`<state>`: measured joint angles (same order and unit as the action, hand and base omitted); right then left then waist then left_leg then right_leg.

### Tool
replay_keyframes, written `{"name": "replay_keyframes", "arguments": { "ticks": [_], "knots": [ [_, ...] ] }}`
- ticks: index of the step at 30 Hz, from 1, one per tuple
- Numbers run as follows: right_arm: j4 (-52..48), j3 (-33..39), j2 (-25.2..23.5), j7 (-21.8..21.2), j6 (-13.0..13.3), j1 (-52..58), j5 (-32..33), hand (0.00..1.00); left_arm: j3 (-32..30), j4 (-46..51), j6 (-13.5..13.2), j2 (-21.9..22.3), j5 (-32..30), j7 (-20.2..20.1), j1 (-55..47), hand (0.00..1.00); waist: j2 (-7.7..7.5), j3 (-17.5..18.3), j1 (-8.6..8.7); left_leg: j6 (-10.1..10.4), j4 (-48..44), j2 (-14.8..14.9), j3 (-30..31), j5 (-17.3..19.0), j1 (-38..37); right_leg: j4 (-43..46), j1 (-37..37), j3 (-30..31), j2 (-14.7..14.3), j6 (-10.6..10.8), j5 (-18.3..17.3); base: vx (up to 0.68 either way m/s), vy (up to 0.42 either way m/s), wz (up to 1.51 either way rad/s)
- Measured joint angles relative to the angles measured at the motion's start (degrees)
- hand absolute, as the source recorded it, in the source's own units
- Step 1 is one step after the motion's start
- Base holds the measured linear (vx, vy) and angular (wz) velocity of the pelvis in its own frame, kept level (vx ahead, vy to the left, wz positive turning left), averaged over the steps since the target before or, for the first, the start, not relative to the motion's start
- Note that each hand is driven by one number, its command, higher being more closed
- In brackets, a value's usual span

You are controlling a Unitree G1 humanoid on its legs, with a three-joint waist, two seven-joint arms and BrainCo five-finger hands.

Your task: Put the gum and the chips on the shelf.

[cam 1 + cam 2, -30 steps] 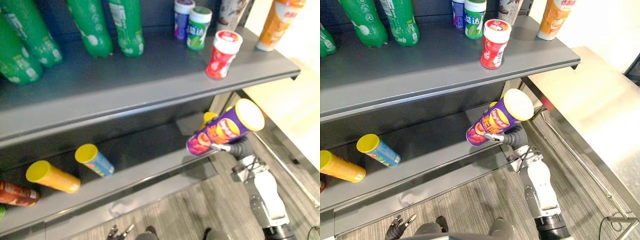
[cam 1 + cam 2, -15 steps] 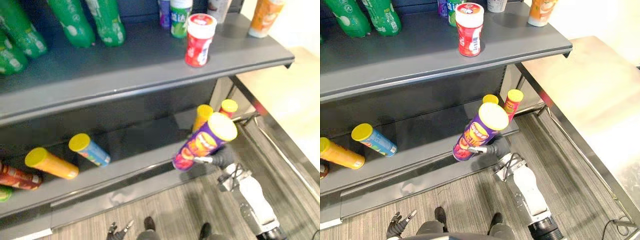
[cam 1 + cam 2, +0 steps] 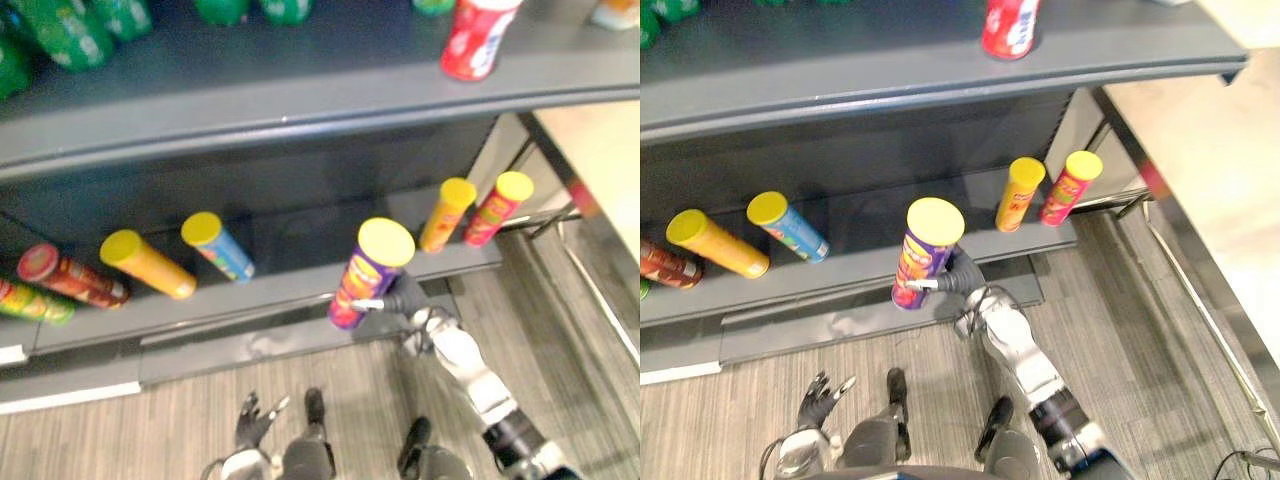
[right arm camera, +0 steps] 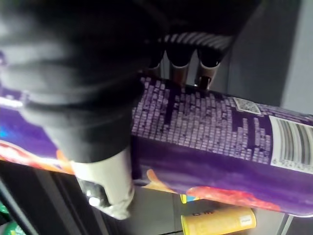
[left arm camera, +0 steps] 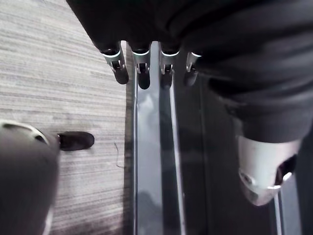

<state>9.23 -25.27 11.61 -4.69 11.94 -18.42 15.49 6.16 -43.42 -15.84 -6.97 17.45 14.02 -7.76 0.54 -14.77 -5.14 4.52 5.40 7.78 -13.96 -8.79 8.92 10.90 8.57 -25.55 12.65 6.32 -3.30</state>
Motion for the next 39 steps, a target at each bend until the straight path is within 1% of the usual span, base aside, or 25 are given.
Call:
{"name": "replay_keyframes", "arguments": {
  "ticks": [1, 2, 4, 7, 9, 10, 11, 12, 13, 15, 16, 18, 20, 21, 22, 24, 26, 27, 28, 30, 34, 35, 37, 39],
  "knots": [
    [0.88, 0.07, -0.39, 0.66, -0.01, -1.36, -0.32, 1.0, 0.4, 0.56, -0.09, 0.09, 0.18, -0.02, 0.5, 0.0, 0.18, -0.62, 0.0, -0.08, 0.0, -0.19, 0.29, -0.17, 0.17, 0.76, 0.3, -0.18, 0.38, 0.04, -0.31, -0.04, 0.027, 0.27],
    [2.28, 0.13, -1.03, 1.92, -0.03, -3.69, -1.28, 1.0, 0.89, 1.41, -0.21, 0.13, 0.33, -0.01, 1.46, 0.0, 0.45, -2.12, 0.02, -0.24, 0.0, -0.52, 0.67, -0.35, 0.16, 2.12, 0.47, -0.59, 1.01, 0.09, -0.96, -0.03, 0.021, 0.21],
    [3.88, -0.01, -1.51, 3.87, -0.06, -5.96, -2.51, 1.0, 1.1, 3.3, -0.23, 0.11, 0.42, 0.53, 1.82, 0.0, 0.59, -2.93, -0.23, -0.51, -0.04, -1.05, 1.04, -0.65, 1.06, 4.29, 1.97, -0.75, 1.78, 0.17, -1.9, -0.02, 0.009, 0.2],
    [10.05, 0.34, -1.77, 7.14, -0.07, -11.74, -4.46, 1.0, 2.2, 5.75, -0.22, 0.06, 0.47, 1.22, 2.37, 0.0, 1.3, -5.2, -0.41, -0.65, -1.58, -1.68, 2.23, -0.74, 2.54, 6.69, 3.19, -1.21, 3.02, 0.08, -2.79, 0.0, -0.01, 0.19],
    [13.76, 2.33, -1.81, 9.62, -0.05, -15.31, -6.65, 1.0, 3.24, 7.69, -0.17, 0.17, 0.48, 1.44, 3.27, 0.0, 2.4, -7.17, -1.27, -0.83, -2.78, -2.14, 2.77, -0.88, 3.46, 8.41, 3.65, -1.73, 3.85, 0.05, -3.57, -0.02, -0.018, 0.18],
    [14.35, 2.73, -1.81, 10.13, -0.06, -16.04, -6.71, 1.0, 3.36, 8.44, -0.18, 0.18, 0.48, 1.46, 3.27, 0.0, 2.57, -7.42, -1.46, -0.84, -2.94, -2.2, 3.16, -0.86, 3.87, 8.9, 4.09, -1.76, 3.98, -0.03, -3.74, -0.03, -0.029, 0.2],
    [15.18, 3.22, -1.75, 11.5, -0.03, -17.5, -6.85, 1.0, 3.66, 9.61, -0.16, 0.15, 0.56, 1.51, 3.33, 0.0, 3.08, -8.13, -1.48, -0.84, -3.07, -2.28, 3.79, -0.87, 4.38, 9.83, 4.48, -2.36, 4.33, -0.12, -4.25, -0.02, -0.042, 0.18],
    [15.84, 3.51, -1.8, 12.11, 0.03, -18.18, -7.16, 1.0, 3.81, 9.99, -0.14, 0.15, 0.65, 1.51, 3.36, 0.0, 3.21, -8.48, -1.51, -0.82, -3.09, -2.28, 3.81, -0.88, 4.47, 10.45, 4.67, -2.5, 4.55, -0.12, -4.57, -0.03, -0.067, 0.19],
    [17.51, 3.97, -1.97, 13.2, 0.03, -19.67, -8.19, 1.0, 4.28, 10.18, -0.11, 0.12, 1.83, 1.53, 3.36, 0.0, 3.33, -8.87, -1.9, -0.91, -3.32, -2.41, 3.84, -0.97, 4.86, 11.53, 5.31, -2.48, 4.9, -0.27, -5.09, -0.02, -0.064, 0.1],
    [19.58, 4.45, -1.97, 14.68, 0.07, -21.39, -9.17, 1.0, 4.86, 10.15, 0.24, 0.19, 2.69, 1.6, 3.35, 0.0, 3.59, -9.23, -2.46, -0.87, -3.64, -2.61, 4.03, -1.0, 5.56, 12.88, 6.23, -2.52, 5.33, -0.44, -5.72, -0.01, -0.054, 0.08],
    [21.44, 4.72, -1.95, 16.23, 0.16, -22.79, -10.15, 1.0, 5.03, 10.16, 0.25, 0.29, 2.69, 1.68, 3.36, 0.0, 3.91, -9.4, -2.98, -0.8, -3.7, -2.69, 4.72, -1.18, 6.1, 13.71, 6.89, -2.7, 5.58, -0.58, -6.12, 0.0, -0.065, 0.1],
    [23.83, 4.76, -1.9, 18.08, 0.21, -24.67, -11.12, 1.0, 5.37, 10.16, 0.27, 0.3, 2.7, 1.84, 3.36, 0.0, 4.36, -9.64, -3.02, -1.1, -3.74, -3.0, 5.38, -1.66, 6.85, 15.03, 7.46, -3.39, 6.22, -0.67, -6.96, 0.0, -0.071, 0.23],
    [26.13, 4.81, -1.85, 19.82, 0.39, -26.63, -11.72, 1.0, 5.74, 10.16, 0.3, 0.29, 2.7, 1.94, 3.36, 0.0, 4.75, -9.84, -3.25, -0.9, -3.79, -3.33, 5.8, -1.85, 7.63, 16.43, 8.38, -3.82, 7.06, -0.73, -7.85, -0.01, -0.054, 0.26],
    [27.74, 4.89, -1.59, 21.08, 0.81, -28.22, -12.99, 1.0, 6.0, 10.16, 0.37, 0.35, 2.71, 1.96, 3.37, 0.0, 5.36, -10.18, -3.36, -0.77, -3.85, -3.48, 6.78, -2.02, 8.11, 17.1, 8.69, -4.24, 7.33, -0.83, -8.22, 0.0, -0.051, 0.16],
    [28.4, 4.92, -1.35, 21.76, 0.84, -29.03, -13.36, 1.0, 6.07, 10.15, 0.39, 0.38, 2.71, 1.96, 3.42, 0.0, 5.62, -10.39, -3.59, -0.8, -3.85, -3.51, 6.81, -2.16, 8.25, 17.42, 8.9, -4.3, 7.47, -0.93, -8.39, 0.0, -0.064, 0.13],
    [30.73, 6.73, -0.72, 24.88, 1.3, -32.01, -14.49, 1.0, 6.19, 10.1, 0.74, 0.51, 2.76, 2.02, 3.58, 0.0, 6.69, -10.99, -4.91, -0.86, -4.14, -3.56, 6.96, -2.5, 9.4, 18.66, 10.24, -4.35, 7.8, -1.12, -8.9, -0.01, -0.062, 0.08],
    [32.46, 8.39, -0.62, 27.35, 1.78, -33.96, -15.54, 1.0, 6.5, 9.85, 1.09, 0.54, 2.86, 2.15, 3.57, 0.0, 7.22, -11.49, -5.31, -0.89, -4.62, -3.67, 7.24, -2.61, 10.28, 19.68, 10.98, -4.65, 8.24, -1.28, -9.35, 0.0, -0.076, 0.12],
    [33.08, 9.13, -0.1, 28.59, 2.25, -34.75, -15.57, 1.0, 6.75, 9.76, 1.36, 0.66, 2.87, 2.33, 3.62, 0.0, 7.46, -11.6, -5.97, -0.88, -4.95, -3.7, 7.3, -2.63, 10.98, 20.39, 11.73, -4.65, 8.46, -1.45, -9.61, 0.0, -0.072, 0.09],
    [33.69, 9.12, 0.24, 29.52, 2.62, -35.25, -15.73, 1.0, 6.95, 9.75, 1.38, 0.67, 2.88, 2.52, 3.62, 0.0, 7.49, -11.64, -6.13, -0.88, -5.11, -3.78, 7.47, -2.62, 11.3, 20.62, 12.02, -4.66, 8.61, -1.45, -9.75, 0.0, -0.071, 0.11],
    [34.79, 9.15, 1.49, 32.04, 2.91, -36.7, -17.83, 1.0, 7.15, 8.76, 1.46, 1.35, 4.38, 3.03, 4.03, 0.0, 8.1, -12.13, -6.27, -0.86, -5.79, -4.0, 8.33, -2.6, 12.22, 21.43, 12.35, -5.19, 9.02, -1.56, -10.05, 0.01, -0.068, 0.15],
    [35.47, 9.6, 1.6, 34.59, 3.35, -38.17, -18.47, 1.0, 7.24, 7.77, 1.46, 1.79, 4.91, 3.46, 4.35, 0.0, 8.43, -12.51, -6.49, -0.71, -7.11, -4.16, 8.4, -2.42, 14.08, 22.76, 14.1, -5.09, 9.65, -1.81, -10.69, -0.01, -0.064, 0.06],
    [36.37, 9.6, 1.78, 35.01, 3.4, -39.03, -19.48, 1.0, 7.44, 7.22, 1.5, 1.8, 4.91, 3.54, 4.93, 0.0, 8.77, -12.77, -6.66, -0.7, -7.57, -4.13, 8.48, -2.42, 14.7, 23.36, 14.64, -5.06, 9.78, -2.09, -10.87, -0.02, -0.081, -0.01],
    [36.73, 9.64, 1.9, 36.1, 3.4, -39.29, -19.96, 1.0, 7.91, 6.73, 1.51, 1.88, 4.91, 3.64, 5.57, 0.0, 9.22, -13.01, -7.68, -0.67, -7.79, -4.01, 8.46, -2.4, 15.1, 24.0, 15.52, -4.68, 9.8, -2.3, -11.1, -0.02, -0.089, -0.04],
    [36.73, 9.53, 1.88, 36.88, 3.41, -39.45, -20.15, 1.0, 8.11, 6.67, 1.5, 1.86, 4.92, 3.7, 5.63, 0.0, 9.43, -13.11, -7.86, -0.59, -8.8, -3.97, 8.53, -2.32, 16.04, 24.95, 16.32, -4.53, 9.99, -2.52, -11.55, -0.02, -0.103, 0.02]
  ]
}}
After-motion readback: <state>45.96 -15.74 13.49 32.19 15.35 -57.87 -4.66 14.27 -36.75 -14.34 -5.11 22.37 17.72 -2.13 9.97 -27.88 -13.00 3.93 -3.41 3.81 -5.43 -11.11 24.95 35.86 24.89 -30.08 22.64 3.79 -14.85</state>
